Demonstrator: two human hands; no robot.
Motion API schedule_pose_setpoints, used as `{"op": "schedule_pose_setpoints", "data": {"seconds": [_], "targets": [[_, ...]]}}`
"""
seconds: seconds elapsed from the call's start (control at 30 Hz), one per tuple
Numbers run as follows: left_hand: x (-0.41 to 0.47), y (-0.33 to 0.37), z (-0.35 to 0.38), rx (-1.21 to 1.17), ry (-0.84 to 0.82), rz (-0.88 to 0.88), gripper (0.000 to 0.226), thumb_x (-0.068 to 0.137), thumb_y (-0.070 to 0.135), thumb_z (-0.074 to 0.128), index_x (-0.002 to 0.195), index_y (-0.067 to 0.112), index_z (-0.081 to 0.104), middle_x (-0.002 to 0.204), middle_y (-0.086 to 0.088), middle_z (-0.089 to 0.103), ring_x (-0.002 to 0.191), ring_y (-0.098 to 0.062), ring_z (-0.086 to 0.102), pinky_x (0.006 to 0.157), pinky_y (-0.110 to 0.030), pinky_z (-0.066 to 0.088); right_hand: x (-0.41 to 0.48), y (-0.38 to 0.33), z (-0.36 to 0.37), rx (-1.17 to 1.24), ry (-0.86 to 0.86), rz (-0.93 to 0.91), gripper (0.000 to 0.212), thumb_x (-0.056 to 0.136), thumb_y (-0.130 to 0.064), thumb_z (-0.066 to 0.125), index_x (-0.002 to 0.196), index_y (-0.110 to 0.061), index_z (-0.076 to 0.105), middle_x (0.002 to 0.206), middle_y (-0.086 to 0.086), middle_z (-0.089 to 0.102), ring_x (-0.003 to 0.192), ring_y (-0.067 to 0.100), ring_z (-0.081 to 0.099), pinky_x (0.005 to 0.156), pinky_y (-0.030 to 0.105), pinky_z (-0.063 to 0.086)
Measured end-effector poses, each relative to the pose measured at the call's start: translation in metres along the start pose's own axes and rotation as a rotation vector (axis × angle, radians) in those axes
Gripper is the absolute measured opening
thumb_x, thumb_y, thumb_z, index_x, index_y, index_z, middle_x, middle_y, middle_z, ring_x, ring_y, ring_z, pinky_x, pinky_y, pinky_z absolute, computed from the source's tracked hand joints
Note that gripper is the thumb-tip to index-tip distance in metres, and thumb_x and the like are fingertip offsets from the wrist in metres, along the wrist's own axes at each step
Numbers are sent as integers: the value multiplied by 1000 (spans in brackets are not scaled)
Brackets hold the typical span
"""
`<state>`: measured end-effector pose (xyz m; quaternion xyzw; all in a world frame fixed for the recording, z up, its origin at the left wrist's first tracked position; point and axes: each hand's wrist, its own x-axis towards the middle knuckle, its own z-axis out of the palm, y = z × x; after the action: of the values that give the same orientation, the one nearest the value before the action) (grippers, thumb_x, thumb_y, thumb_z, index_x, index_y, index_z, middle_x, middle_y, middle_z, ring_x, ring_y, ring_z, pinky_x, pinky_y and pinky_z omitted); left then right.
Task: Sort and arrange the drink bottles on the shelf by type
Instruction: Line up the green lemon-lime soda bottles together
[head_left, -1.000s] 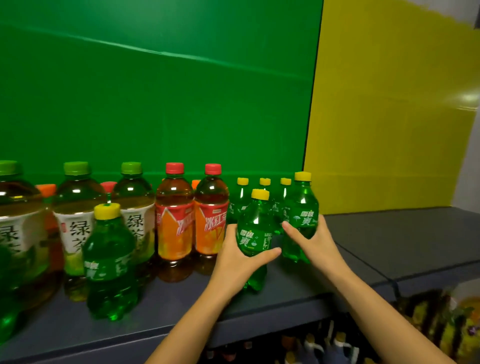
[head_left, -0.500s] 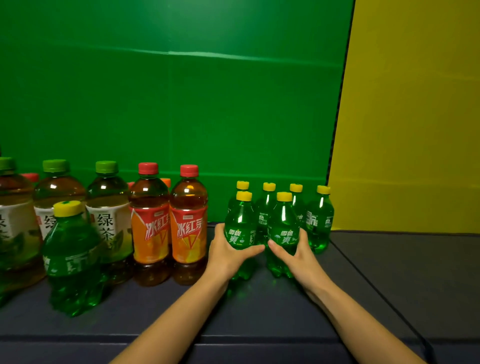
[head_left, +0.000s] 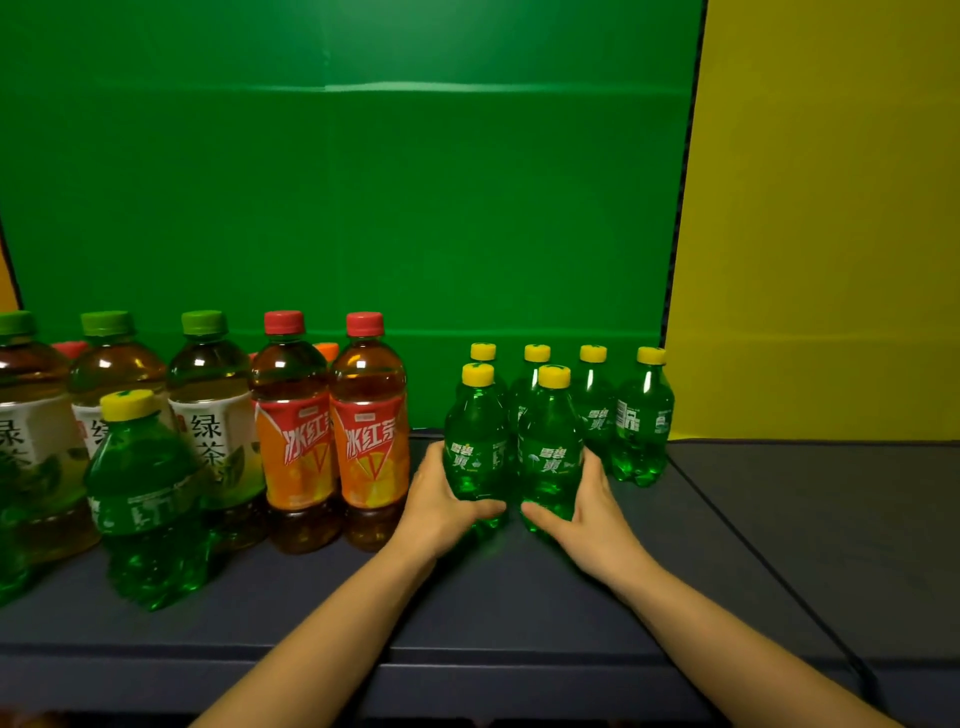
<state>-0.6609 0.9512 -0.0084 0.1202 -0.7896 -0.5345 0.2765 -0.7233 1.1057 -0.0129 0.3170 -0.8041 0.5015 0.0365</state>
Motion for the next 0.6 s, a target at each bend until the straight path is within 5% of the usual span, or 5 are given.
{"op": "schedule_pose_setpoints", "data": {"seconds": [0.1, 0.33, 0.6], "targets": [[0, 1, 2, 36, 19, 30, 71, 63, 3, 82, 121, 11, 42, 118, -3, 58, 106, -14, 55, 90, -27, 45, 3, -1, 2, -40, 12, -12, 86, 81, -25, 69, 144, -12, 12, 149, 4, 26, 136, 18, 27, 98, 17, 22], [9, -3, 12, 233, 104, 100, 75, 65, 17, 83, 126, 8, 40, 124, -8, 54, 118, -23, 49, 100, -42, 42, 16, -2, 8, -81, 45, 21, 89, 78, -29, 71, 144, -9, 14, 150, 7, 27, 137, 23, 29, 107, 31, 28], [1, 3, 9, 321, 44, 161, 79, 72, 25, 77, 135, 10, 33, 134, -6, 44, 126, -20, 43, 104, -31, 37, 15, -4, 5, -116, 81, 91, 92, 74, -32, 74, 143, -6, 19, 147, 12, 31, 134, 27, 33, 109, 37, 31]]}}
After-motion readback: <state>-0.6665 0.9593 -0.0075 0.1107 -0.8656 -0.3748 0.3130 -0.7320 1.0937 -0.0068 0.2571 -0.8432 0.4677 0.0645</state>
